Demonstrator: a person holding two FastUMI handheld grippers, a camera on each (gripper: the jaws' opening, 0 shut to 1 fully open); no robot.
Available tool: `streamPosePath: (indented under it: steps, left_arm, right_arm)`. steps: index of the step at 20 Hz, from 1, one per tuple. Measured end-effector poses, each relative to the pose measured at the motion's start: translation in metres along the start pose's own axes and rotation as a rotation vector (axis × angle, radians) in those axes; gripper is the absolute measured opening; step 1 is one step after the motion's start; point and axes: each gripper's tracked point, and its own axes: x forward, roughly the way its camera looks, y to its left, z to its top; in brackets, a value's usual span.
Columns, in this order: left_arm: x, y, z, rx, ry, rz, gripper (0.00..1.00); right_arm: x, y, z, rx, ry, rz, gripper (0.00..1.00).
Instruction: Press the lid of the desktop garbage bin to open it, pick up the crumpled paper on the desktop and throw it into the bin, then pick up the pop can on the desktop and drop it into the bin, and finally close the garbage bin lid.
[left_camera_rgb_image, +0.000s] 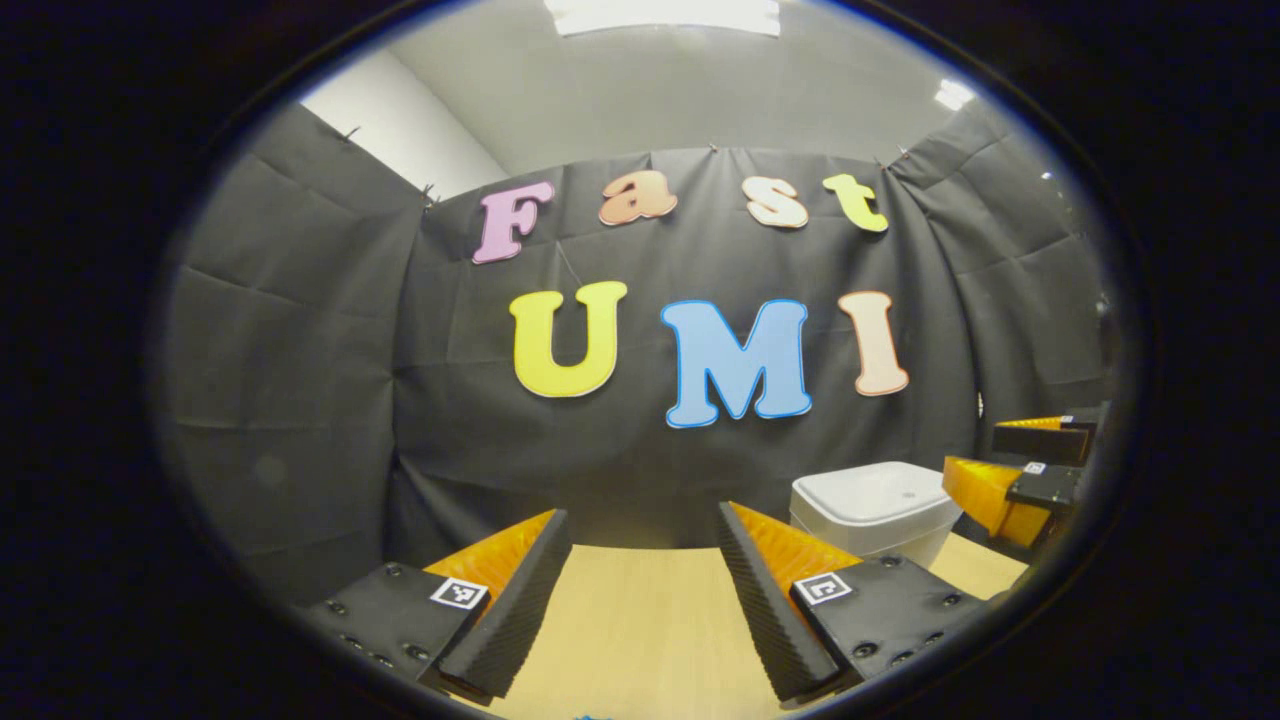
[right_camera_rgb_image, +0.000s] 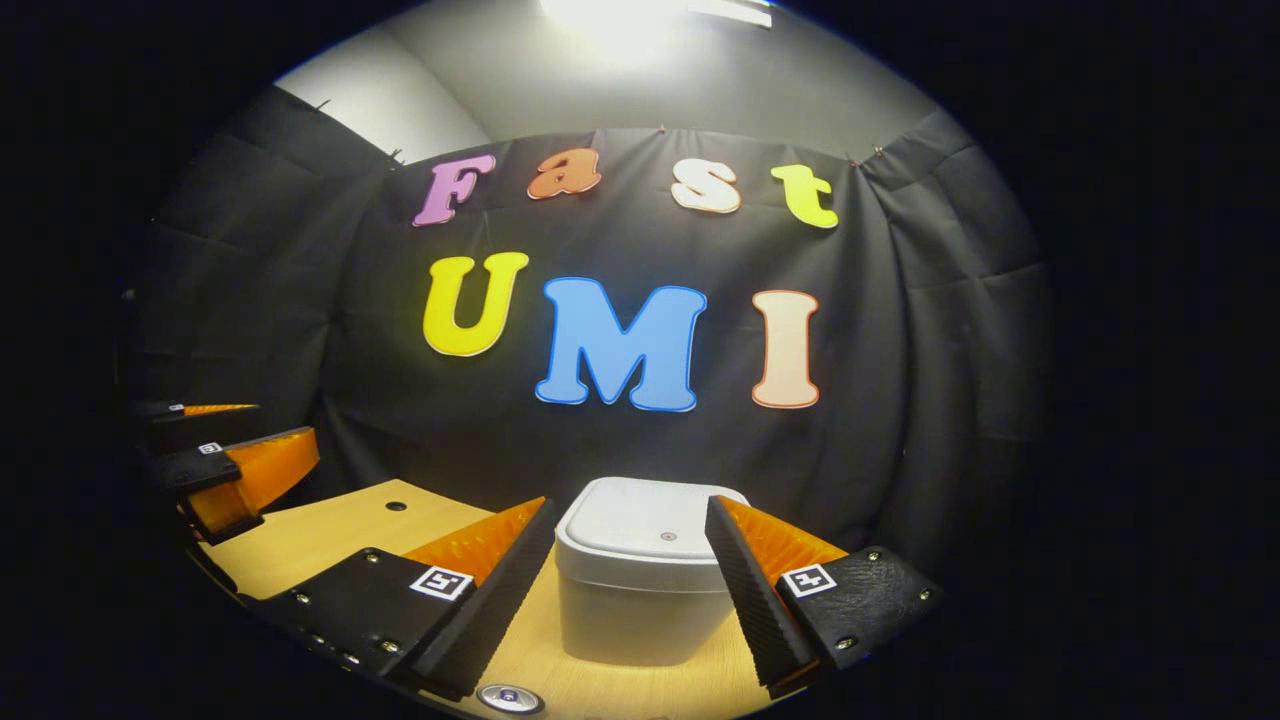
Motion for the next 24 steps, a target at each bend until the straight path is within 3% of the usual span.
streamPosePath:
  steps: [2,3,4,7,8,15,16,18,21,22,24]
  left_arm:
    - [0.003,-0.005,-0.002,-0.006,0.005,-0.020,0.95]
    - [0.004,-0.007,-0.003,-0.006,0.005,-0.029,0.95]
    - [0.006,-0.009,-0.003,-0.004,0.005,-0.039,0.95]
    - [0.012,-0.014,-0.002,-0.004,0.002,-0.062,0.95]
    - [0.013,-0.015,-0.003,-0.005,0.003,-0.068,0.95]
    - [0.017,-0.018,-0.007,-0.010,0.009,-0.087,0.95]
    - [0.018,-0.017,-0.006,-0.011,0.008,-0.087,0.96]
    - [0.017,-0.016,-0.006,-0.011,0.005,-0.083,0.95]
    - [0.018,-0.017,-0.007,-0.017,0.006,-0.083,0.95]
    - [0.018,-0.017,-0.007,-0.019,0.007,-0.083,0.95]
    - [0.020,-0.018,-0.008,-0.022,0.007,-0.082,0.95]
  right_arm:
    - [0.011,-0.016,-0.002,0.012,0.018,-0.045,0.91]
    - [0.017,-0.019,-0.004,0.018,0.029,-0.056,0.77]
    - [0.022,-0.023,-0.005,0.023,0.037,-0.061,0.73]
    - [0.036,-0.029,-0.008,0.047,0.055,-0.068,0.70]
    - [0.041,-0.028,-0.010,0.051,0.060,-0.069,0.55]
    - [0.069,-0.017,-0.025,0.021,0.109,-0.042,0.51]
    - [0.068,-0.026,-0.028,0.018,0.118,-0.083,0.57]
    - [0.080,-0.027,-0.030,0.031,0.125,-0.085,0.14]
    - [0.093,-0.030,-0.037,0.051,0.161,-0.085,0.14]
    - [0.086,-0.027,-0.043,0.061,0.173,-0.072,0.04]
    - [0.095,-0.024,-0.052,0.073,0.207,-0.056,0.01]
